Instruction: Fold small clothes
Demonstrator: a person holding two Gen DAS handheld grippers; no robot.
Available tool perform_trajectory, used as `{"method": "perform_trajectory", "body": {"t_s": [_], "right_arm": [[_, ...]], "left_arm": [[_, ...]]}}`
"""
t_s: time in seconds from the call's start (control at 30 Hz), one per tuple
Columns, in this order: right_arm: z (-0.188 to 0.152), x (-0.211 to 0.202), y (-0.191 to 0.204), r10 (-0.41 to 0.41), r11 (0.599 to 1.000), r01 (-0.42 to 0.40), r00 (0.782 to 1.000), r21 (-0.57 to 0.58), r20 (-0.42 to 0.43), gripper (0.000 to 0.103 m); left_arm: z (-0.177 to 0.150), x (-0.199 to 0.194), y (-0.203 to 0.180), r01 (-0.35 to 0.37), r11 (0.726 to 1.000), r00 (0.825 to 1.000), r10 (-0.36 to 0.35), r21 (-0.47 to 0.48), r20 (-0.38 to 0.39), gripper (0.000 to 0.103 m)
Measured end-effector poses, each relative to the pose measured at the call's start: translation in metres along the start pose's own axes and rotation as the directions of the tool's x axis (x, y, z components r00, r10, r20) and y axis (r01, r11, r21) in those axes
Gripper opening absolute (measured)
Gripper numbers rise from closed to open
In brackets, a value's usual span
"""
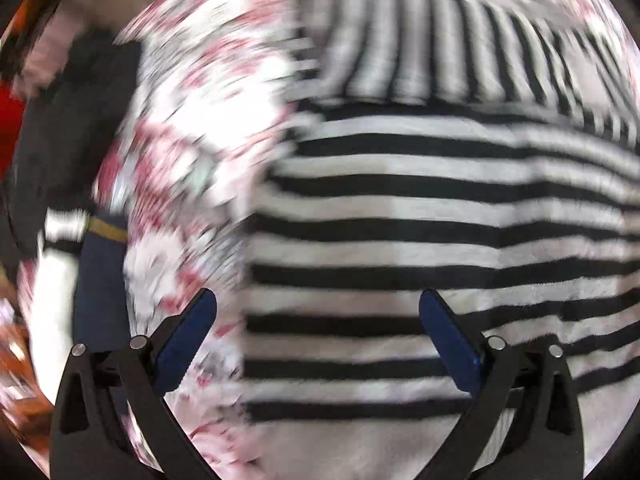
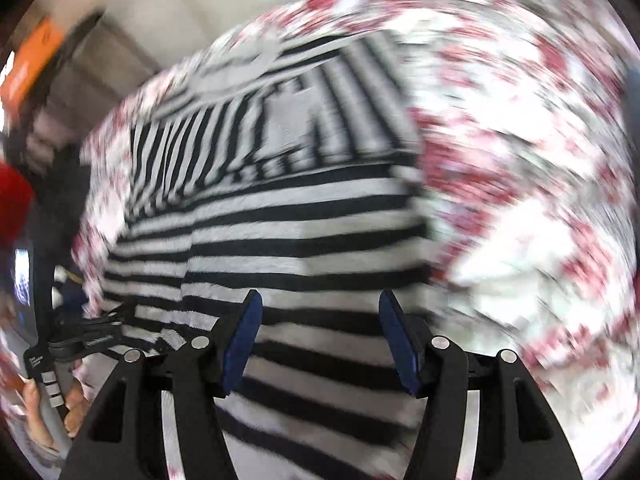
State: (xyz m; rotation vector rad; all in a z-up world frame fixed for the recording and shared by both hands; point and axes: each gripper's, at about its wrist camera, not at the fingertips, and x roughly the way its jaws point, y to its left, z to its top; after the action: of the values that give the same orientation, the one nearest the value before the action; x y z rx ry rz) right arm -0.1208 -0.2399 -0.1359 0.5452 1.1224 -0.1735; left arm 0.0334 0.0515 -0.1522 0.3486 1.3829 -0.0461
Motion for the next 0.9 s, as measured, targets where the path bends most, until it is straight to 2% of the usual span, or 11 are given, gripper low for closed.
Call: {"method": "perform_trajectory", "body": {"t_s": [0.1, 0.17, 0.2, 0.37, 0.47, 0.53, 0.63, 0.77, 0.8, 0.87, 0.9], "right_arm": [[-0.011, -0.015, -0.039, 0.053, 0.992, -0.054, 0.998, 0.113, 0.015, 0.061], [-0.021, -0.021, -0.061, 0.08, 0.984, -0.082, 0.997, 0.161, 0.018, 0.06], [-0.027, -0.022, -0.066, 0.094, 0.981, -0.096, 0.995, 0.167, 0.016, 0.055], [-0.045, -0.026, -0.065, 0.15, 0.983, -0.15, 0.989, 0.103, 0.015, 0.051], [-0.042, -0.021, -0.055, 0.193, 0.977, -0.192, 0.981, 0.098, -0.009, 0.046], [-0.041, -0.016, -0.047, 0.224, 0.972, -0.22, 0.974, 0.087, -0.04, 0.046], [-0.045, -0.006, -0.038, 0.178, 0.984, -0.174, 0.98, 0.045, -0.092, 0.046], [-0.047, -0.008, -0.04, 0.218, 0.975, -0.211, 0.97, 0.072, -0.104, 0.046], [-0.047, -0.007, -0.04, 0.228, 0.973, -0.221, 0.968, 0.074, -0.109, 0.046], [-0.048, -0.006, -0.038, 0.229, 0.973, -0.222, 0.966, 0.066, -0.117, 0.046], [-0.049, -0.005, -0.036, 0.227, 0.973, -0.221, 0.966, 0.061, -0.121, 0.046]], "left_arm": [[-0.01, -0.003, 0.044, 0.141, 0.981, 0.989, -0.144, -0.133, -0.014, 0.099], [-0.02, 0.003, 0.065, 0.211, 0.959, 0.975, -0.221, -0.188, -0.032, 0.099], [-0.027, 0.009, 0.072, 0.243, 0.948, 0.965, -0.258, -0.207, -0.048, 0.098], [-0.046, 0.025, 0.074, 0.33, 0.923, 0.929, -0.355, -0.2, -0.104, 0.098], [-0.043, 0.027, 0.067, 0.408, 0.89, 0.893, -0.436, -0.202, -0.115, 0.098], [-0.043, 0.028, 0.058, 0.441, 0.874, 0.875, -0.469, -0.204, -0.118, 0.098], [-0.041, 0.035, 0.056, 0.455, 0.863, 0.859, -0.49, -0.217, -0.147, 0.098], [-0.043, 0.039, 0.06, 0.531, 0.804, 0.801, -0.58, -0.268, -0.151, 0.097], [-0.044, 0.036, 0.06, 0.559, 0.785, 0.782, -0.606, -0.267, -0.143, 0.095], [-0.046, 0.028, 0.058, 0.596, 0.765, 0.76, -0.635, -0.243, -0.137, 0.081], [-0.047, 0.026, 0.047, 0.59, 0.775, 0.768, -0.625, -0.226, -0.141, 0.068]]}}
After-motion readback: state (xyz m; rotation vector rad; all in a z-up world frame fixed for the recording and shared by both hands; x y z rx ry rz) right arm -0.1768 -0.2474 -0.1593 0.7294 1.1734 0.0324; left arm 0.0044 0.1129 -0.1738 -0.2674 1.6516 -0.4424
